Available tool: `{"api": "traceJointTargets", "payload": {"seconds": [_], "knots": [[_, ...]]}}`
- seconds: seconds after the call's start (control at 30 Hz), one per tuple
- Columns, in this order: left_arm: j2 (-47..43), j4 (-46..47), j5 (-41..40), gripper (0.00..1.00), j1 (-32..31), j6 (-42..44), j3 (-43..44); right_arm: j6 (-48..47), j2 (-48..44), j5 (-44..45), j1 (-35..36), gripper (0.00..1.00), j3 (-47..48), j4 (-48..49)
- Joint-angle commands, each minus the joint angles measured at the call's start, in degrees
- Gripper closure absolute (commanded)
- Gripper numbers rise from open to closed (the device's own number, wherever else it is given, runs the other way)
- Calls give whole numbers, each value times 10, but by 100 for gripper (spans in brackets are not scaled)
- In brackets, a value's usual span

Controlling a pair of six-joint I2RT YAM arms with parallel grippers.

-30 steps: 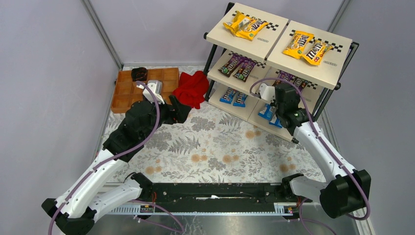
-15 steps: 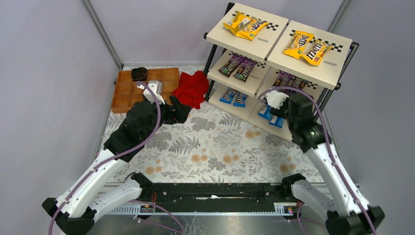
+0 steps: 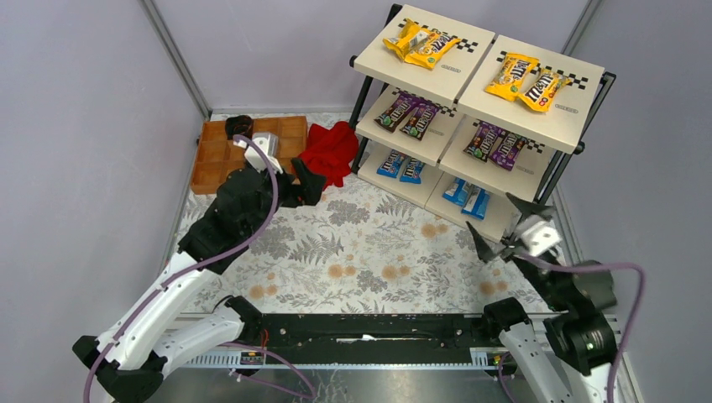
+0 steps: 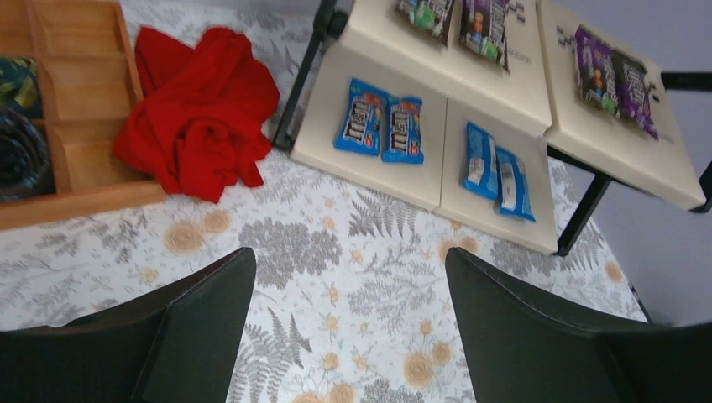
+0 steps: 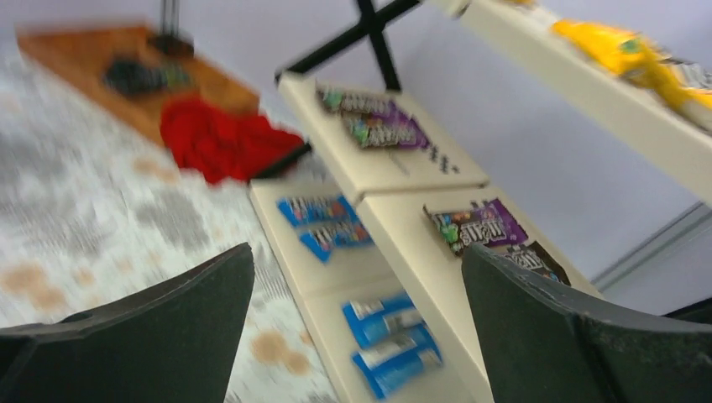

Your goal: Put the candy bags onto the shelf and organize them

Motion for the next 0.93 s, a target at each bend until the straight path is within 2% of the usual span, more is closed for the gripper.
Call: {"api": "traceJointTargets", "payload": {"seconds": [0.0,0.13,0.17,0.27,0.43,0.57,0.8,0.9], "knots": [[21,2,-59,11,2,44,110,276,-23,86,1,0,60,130],[48,-35,-110,5,2,91,232,353,37,232,1,0,176,87],[54,-41,-118,2,2,99,262,359,53,251,1,0,202,75],[63,-50,-119,1,2,119,335,360,82,260,1,0,249,56],[61,-52,-129,1,2,154,403,349,55,244,1,0,207,142],[56,-69,-128,1,2,163,447,355,59,277,2,0,205,145],[38,-67,-152,1,2,180,454,347,51,276,1,0,167,167],[37,-67,-156,1,2,178,450,350,66,285,1,0,185,145]]}}
